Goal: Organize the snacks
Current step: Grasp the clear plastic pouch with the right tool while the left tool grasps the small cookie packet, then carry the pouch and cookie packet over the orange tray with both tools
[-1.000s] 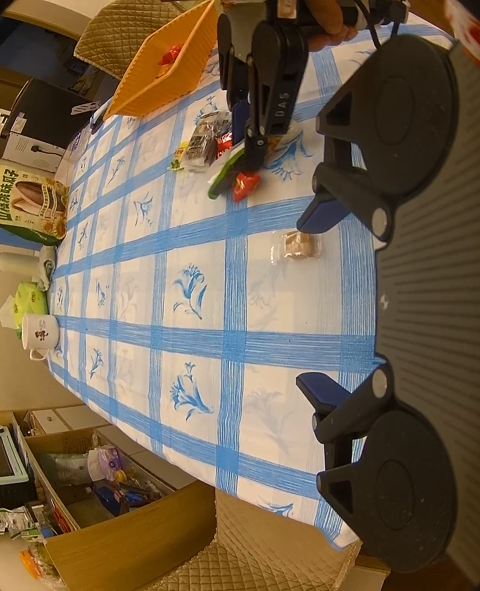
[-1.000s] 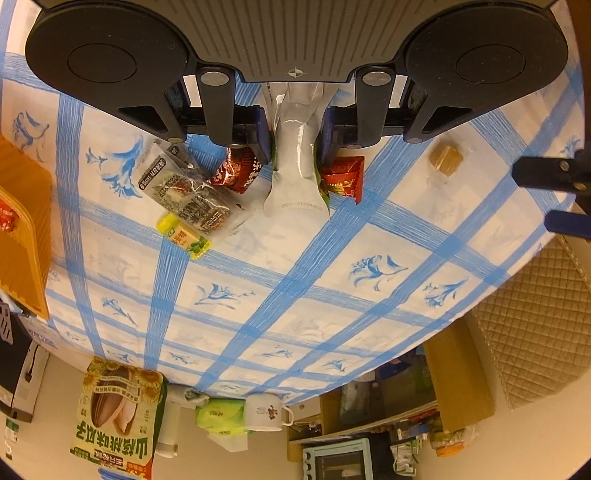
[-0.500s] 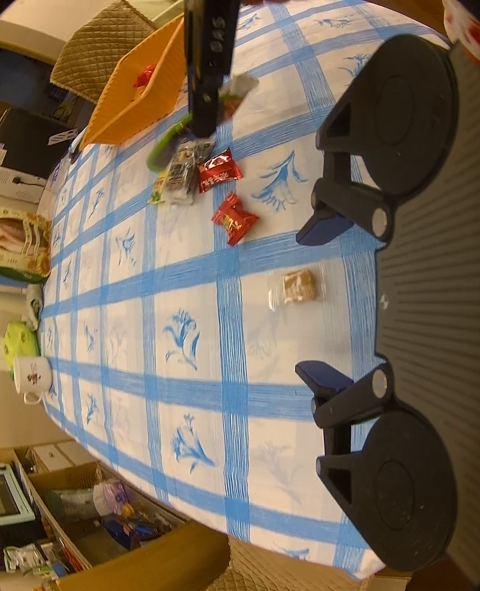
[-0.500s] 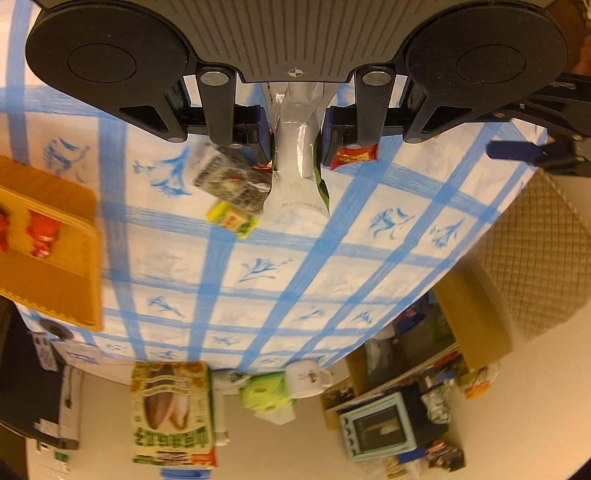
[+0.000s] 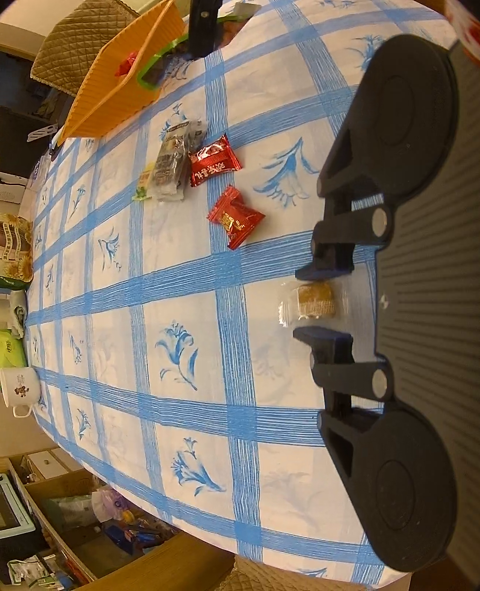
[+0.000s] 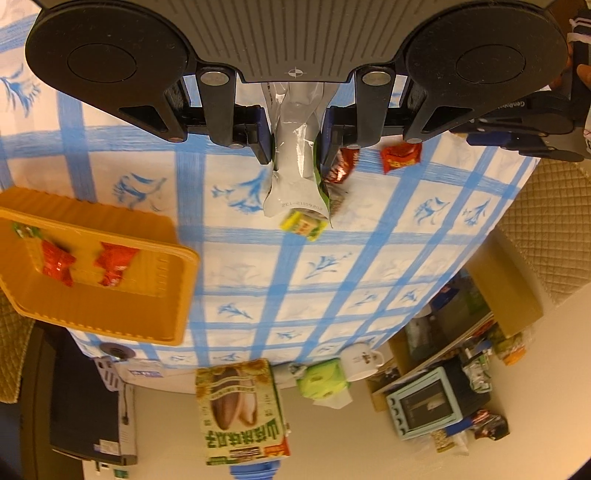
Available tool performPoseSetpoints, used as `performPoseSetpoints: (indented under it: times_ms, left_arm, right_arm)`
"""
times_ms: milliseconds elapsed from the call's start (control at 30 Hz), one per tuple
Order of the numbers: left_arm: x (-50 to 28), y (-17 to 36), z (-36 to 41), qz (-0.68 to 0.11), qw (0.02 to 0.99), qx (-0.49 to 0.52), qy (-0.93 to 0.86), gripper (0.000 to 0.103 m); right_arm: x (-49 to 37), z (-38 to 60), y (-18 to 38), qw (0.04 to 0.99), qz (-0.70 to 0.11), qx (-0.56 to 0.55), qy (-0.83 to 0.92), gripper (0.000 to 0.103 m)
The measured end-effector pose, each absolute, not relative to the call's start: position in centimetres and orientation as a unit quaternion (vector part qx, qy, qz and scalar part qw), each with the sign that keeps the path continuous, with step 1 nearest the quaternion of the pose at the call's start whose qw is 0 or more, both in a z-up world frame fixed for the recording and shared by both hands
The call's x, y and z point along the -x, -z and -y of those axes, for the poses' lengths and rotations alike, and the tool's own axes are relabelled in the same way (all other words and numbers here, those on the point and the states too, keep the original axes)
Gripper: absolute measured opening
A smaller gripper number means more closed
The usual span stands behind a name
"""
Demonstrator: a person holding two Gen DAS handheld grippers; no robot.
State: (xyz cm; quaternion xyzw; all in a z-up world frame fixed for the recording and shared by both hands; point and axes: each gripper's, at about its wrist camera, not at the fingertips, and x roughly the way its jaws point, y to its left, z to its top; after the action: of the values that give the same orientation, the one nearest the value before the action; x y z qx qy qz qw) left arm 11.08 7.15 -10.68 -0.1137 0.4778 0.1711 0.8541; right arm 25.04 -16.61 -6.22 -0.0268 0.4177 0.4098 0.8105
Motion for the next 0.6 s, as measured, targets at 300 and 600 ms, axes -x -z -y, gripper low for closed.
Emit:
performPoseSetpoints:
  times_ms: [300, 600]
  left_arm:
    - [-11.1, 10.4, -6.4, -0.482, 0.851, 0.109, -0.175, 0.018]
    - [-10.8, 8.6, -5.4, -0.467, 0.86, 0.107, -0.177, 0.018]
  right_arm:
    - [-25.1, 17.8, 6.2, 0.812, -0.418, 0.025, -0.407, 0.029]
    - [-25.3, 19.2, 5.5, 0.814, -0.413, 0.021, -0.408, 0.029]
